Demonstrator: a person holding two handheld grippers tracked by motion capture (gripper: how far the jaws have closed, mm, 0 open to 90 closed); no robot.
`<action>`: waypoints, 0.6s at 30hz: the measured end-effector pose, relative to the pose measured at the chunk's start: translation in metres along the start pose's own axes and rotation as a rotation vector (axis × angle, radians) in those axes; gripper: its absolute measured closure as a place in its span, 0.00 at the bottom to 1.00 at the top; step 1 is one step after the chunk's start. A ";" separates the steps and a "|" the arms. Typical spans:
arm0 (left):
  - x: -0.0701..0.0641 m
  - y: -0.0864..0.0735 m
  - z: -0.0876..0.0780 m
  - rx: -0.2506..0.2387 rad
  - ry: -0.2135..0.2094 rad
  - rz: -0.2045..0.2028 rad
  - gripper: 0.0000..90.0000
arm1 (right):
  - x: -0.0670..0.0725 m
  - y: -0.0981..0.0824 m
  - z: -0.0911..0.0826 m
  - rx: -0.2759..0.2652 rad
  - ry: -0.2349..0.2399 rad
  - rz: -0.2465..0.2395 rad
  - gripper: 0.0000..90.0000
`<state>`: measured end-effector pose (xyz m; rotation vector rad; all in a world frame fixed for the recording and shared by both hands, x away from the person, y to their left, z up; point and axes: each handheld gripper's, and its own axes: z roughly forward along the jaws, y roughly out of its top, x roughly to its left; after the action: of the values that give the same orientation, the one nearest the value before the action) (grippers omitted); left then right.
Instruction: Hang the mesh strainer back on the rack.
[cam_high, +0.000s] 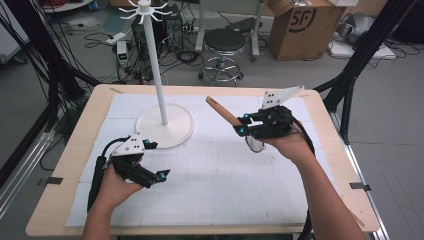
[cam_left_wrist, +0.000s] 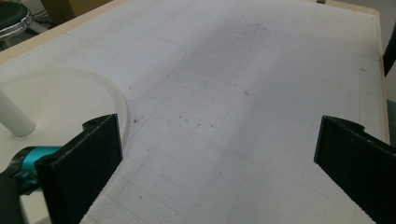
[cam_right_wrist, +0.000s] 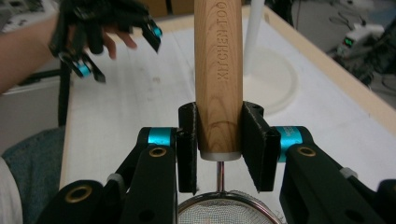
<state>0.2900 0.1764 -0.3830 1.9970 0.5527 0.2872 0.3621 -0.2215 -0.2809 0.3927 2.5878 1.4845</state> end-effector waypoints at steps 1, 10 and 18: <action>0.000 0.000 0.000 0.002 0.000 0.001 0.02 | -0.002 0.005 -0.002 -0.006 0.015 0.012 0.76; 0.000 -0.001 0.004 0.013 -0.006 0.001 0.02 | -0.005 0.043 0.001 -0.062 0.005 -0.042 0.76; 0.001 -0.001 0.004 0.008 -0.013 0.003 0.02 | -0.008 0.074 0.007 -0.083 -0.007 -0.046 0.76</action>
<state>0.2921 0.1736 -0.3858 2.0059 0.5430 0.2737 0.3830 -0.1820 -0.2211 0.3260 2.5015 1.5660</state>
